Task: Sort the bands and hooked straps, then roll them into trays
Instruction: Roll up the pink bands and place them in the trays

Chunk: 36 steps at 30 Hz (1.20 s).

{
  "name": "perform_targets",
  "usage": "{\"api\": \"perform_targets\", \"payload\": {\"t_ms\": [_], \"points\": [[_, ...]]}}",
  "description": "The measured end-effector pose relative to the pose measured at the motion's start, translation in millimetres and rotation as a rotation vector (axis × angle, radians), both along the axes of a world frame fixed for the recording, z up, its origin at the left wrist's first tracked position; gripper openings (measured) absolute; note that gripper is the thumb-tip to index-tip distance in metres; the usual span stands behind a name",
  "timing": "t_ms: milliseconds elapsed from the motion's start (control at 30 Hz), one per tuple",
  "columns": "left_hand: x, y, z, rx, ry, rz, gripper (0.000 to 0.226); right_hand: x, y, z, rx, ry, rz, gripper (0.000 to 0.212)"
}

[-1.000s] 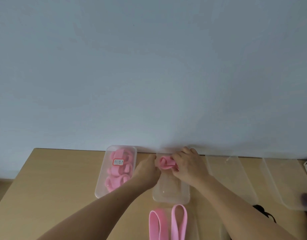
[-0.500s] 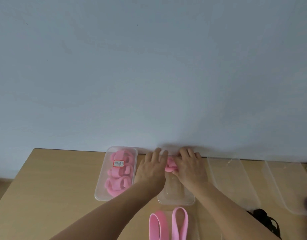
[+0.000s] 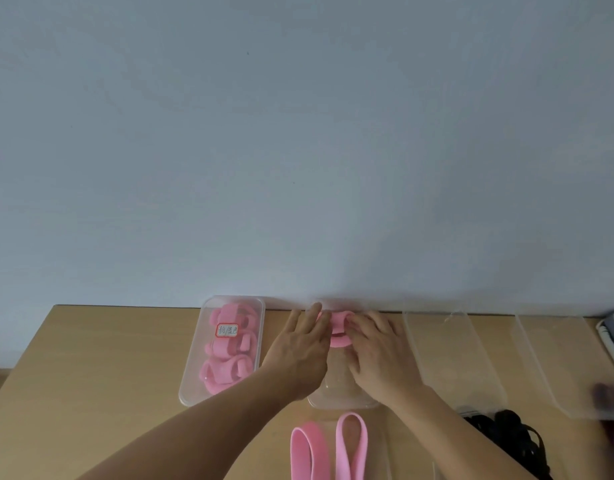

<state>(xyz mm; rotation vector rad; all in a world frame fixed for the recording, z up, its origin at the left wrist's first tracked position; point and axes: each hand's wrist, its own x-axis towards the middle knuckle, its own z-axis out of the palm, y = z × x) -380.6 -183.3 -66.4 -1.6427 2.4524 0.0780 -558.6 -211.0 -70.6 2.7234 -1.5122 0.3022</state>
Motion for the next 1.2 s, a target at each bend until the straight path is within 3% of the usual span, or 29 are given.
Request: {"api": "perform_targets", "payload": {"t_ms": [200,567,1200], "points": [[-2,0,5,-0.03,-0.012,0.009,0.054,2,7,4,0.038,0.074,-0.021,0.045],[-2,-5,6,-0.021,0.034,0.021,0.058,2,8,4,0.028,0.075,-0.007,0.051],[-1,-6,9,-0.048,0.084,0.01,0.062,-2,5,14,-0.018,-0.009,-0.01,0.048]]}}
